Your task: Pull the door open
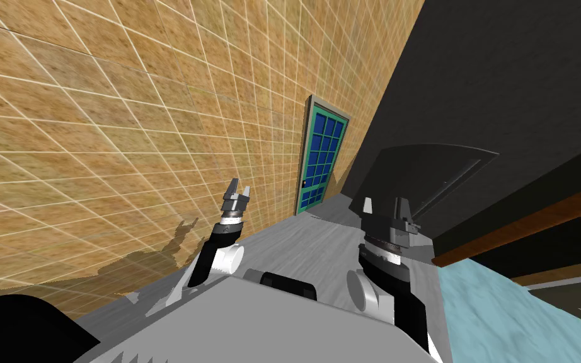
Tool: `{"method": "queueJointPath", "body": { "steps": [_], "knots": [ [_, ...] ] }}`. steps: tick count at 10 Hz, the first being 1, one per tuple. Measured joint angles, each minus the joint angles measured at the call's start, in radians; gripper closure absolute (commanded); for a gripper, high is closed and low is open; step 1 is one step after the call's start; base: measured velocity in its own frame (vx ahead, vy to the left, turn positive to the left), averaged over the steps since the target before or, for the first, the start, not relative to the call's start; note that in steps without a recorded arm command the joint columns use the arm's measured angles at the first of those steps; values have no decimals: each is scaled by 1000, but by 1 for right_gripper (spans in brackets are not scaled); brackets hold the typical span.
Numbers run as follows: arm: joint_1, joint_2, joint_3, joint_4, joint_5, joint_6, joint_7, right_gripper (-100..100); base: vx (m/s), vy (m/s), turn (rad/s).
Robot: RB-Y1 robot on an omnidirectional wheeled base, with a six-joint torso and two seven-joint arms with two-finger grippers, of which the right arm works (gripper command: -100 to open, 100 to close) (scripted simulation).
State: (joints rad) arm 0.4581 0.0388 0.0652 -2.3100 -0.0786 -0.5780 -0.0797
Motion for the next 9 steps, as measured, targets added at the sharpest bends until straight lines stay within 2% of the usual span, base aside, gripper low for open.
{"method": "queueJointPath", "body": {
  "steps": [2,4,7,9],
  "knots": [
    [-2,-15,4,28,1,-6,30,-100,93,-19,80],
    [-21,-31,-2,61,-1,-5,60,-100,99,-34,79],
    [-26,-52,4,115,1,-21,114,-100,106,-28,75],
    [-38,-66,2,155,1,-27,150,-100,107,-31,90]
  ]
}}
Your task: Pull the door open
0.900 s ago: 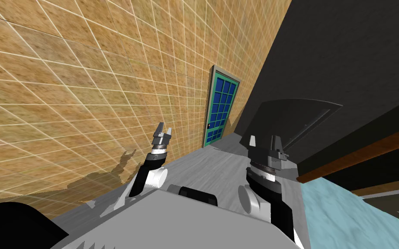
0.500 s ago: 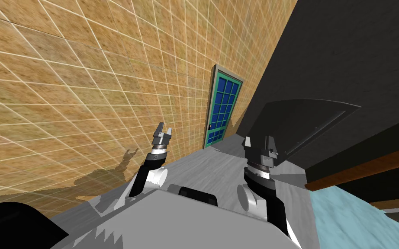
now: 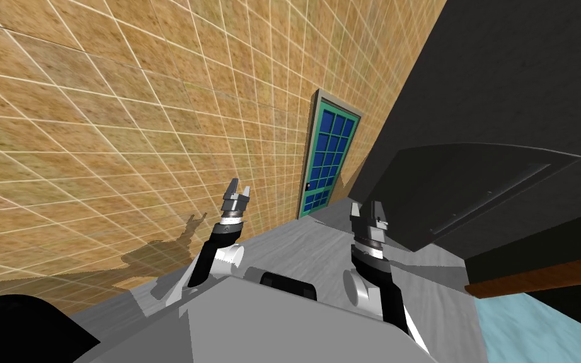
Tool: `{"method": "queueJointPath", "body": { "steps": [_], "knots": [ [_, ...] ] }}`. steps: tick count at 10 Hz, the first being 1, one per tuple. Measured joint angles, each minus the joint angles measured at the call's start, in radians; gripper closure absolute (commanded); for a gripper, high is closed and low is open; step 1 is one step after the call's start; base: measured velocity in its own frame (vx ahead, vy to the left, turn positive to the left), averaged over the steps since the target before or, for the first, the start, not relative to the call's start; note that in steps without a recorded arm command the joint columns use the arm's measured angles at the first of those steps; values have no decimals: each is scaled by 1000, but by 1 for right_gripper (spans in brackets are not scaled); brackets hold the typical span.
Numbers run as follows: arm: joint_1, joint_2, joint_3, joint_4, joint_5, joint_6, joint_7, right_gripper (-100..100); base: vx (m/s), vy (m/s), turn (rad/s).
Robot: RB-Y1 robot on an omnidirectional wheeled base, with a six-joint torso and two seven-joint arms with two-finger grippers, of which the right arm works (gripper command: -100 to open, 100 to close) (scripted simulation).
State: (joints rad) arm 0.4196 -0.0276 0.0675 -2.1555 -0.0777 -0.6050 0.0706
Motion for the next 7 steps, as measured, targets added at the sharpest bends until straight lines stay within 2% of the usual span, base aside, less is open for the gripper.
{"method": "queueJointPath", "body": {
  "steps": [3,7],
  "knots": [
    [-10,-17,2,57,0,-17,51,-100,81,-25,61],
    [-27,-33,6,117,3,-23,117,-100,82,-24,69]
  ]
}}
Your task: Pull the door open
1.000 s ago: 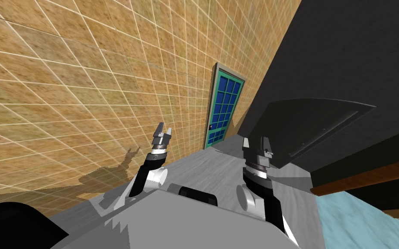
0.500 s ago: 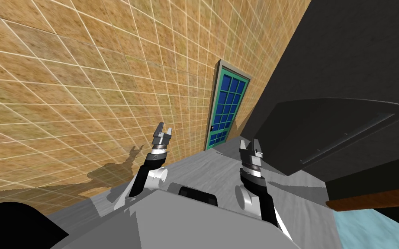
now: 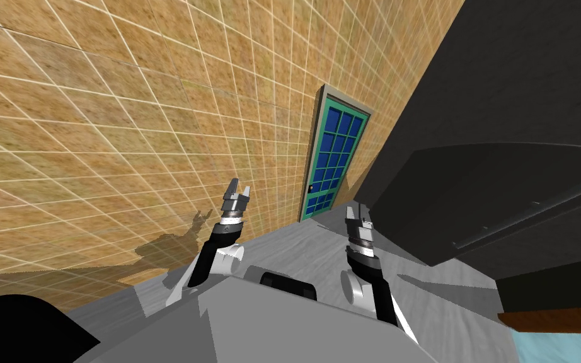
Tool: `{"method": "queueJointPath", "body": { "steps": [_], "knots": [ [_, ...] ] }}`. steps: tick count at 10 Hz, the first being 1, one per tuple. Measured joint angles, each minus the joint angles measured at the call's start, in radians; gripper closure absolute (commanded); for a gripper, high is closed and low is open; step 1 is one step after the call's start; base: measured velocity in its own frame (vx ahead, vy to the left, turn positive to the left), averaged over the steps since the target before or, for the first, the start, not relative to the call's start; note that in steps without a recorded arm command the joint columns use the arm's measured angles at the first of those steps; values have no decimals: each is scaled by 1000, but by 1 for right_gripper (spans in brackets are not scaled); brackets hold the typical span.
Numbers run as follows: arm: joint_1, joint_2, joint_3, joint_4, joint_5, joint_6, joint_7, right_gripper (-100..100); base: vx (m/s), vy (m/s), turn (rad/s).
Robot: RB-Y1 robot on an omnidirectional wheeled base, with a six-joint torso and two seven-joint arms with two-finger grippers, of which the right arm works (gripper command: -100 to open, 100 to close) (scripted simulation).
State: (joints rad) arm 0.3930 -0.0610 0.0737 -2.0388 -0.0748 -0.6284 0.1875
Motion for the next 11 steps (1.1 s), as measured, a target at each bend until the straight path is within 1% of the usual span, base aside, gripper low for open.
{"method": "queueJointPath", "body": {
  "steps": [2,4,5,6,7,9,10,11],
  "knots": [
    [-8,-8,2,37,1,-8,35,-100,89,-41,70],
    [-13,-20,2,72,0,-18,67,-100,91,-38,83],
    [-16,-23,4,87,1,-19,86,-100,82,-46,87],
    [-27,-24,6,107,3,-18,108,-100,86,-30,96],
    [-28,-29,7,123,3,-19,128,-100,82,-33,84],
    [-34,-40,7,162,3,-31,164,-100,101,-49,80],
    [-37,-41,11,182,5,-37,185,-100,91,-36,91],
    [-37,-46,13,198,5,-42,205,-100,96,-52,76]
  ]
}}
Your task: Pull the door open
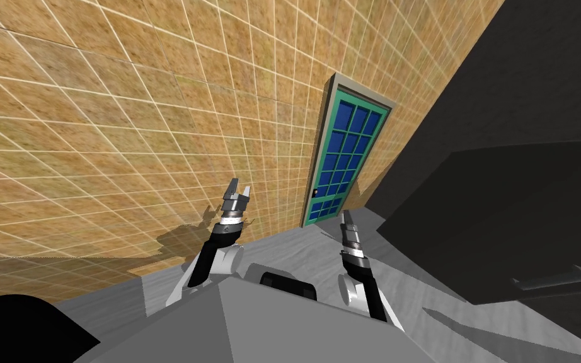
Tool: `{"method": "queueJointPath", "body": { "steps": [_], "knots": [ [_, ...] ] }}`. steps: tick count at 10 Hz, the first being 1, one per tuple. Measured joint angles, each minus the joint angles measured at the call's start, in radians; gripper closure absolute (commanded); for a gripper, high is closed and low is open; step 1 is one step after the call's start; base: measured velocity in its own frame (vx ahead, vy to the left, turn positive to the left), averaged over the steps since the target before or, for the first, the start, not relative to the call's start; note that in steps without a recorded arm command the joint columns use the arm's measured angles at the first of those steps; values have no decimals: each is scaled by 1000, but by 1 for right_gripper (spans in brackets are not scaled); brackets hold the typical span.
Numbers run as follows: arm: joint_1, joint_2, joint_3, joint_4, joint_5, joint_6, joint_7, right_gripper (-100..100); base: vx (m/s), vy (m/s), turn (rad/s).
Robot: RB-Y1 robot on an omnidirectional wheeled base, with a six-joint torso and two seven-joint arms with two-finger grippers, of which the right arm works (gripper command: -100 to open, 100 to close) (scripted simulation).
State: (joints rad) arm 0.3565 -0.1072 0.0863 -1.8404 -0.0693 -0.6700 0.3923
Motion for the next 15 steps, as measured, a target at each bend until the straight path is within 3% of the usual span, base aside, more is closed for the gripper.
{"method": "queueJointPath", "body": {
  "steps": [5,10,15],
  "knots": [
    [-37,-20,0,118,1,-21,101,-100,86,-46,89],
    [-55,-42,4,224,2,-49,204,-100,92,-55,92],
    [-84,-58,8,325,4,-60,311,-100,86,-58,90]
  ]
}}
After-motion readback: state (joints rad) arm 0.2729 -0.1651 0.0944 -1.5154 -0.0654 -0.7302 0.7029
